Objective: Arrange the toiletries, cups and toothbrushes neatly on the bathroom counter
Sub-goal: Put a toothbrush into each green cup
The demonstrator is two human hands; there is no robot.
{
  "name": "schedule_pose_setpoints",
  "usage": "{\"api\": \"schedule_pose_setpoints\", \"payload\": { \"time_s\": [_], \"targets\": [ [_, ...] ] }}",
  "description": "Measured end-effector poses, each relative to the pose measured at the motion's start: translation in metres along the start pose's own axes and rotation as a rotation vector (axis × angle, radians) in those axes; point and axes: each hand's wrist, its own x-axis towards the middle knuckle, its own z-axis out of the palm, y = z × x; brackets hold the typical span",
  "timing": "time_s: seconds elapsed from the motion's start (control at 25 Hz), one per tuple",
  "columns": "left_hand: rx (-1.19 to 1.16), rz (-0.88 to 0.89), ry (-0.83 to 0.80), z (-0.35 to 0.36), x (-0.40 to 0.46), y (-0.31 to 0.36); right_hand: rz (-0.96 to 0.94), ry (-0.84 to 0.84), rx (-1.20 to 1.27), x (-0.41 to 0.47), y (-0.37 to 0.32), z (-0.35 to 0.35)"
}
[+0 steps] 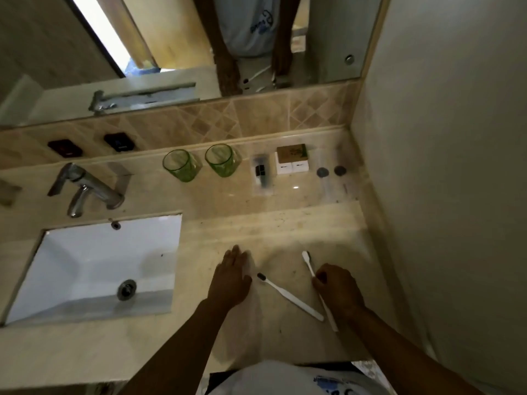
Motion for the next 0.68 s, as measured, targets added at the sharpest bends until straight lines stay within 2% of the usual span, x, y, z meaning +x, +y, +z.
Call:
{"api": "schedule_pose_setpoints", "payload": {
  "time_s": [0.2,0.4,0.48,0.56,0.6,0.68],
  "targets": [
    [-0.043,-0.048,0.064,-0.002,-0.005,-0.009,-0.112,-0.037,0.288,0.027,-0.04,-0.007],
    [-0.007,-0.093,0.118,-0.018,0.018,-0.035,-0.176,-0.029,0.404,0.062,-0.093,0.002],
    [-0.014,-0.123,0.123,-0.028,0.035,-0.048,-0.198,-0.089,0.445,0.08,-0.122,0.008],
    [-0.023,-0.163,0.139,-0.042,0.054,-0.057,-0.295,-0.167,0.487,0.1,-0.158,0.011],
    [-0.023,-0.175,0.141,-0.049,0.066,-0.062,-0.354,-0.17,0.499,0.111,-0.178,0.011],
    [-0.032,-0.171,0.142,-0.059,0.09,-0.07,-0.451,-0.064,0.508,0.137,-0.214,0.004]
  ]
}}
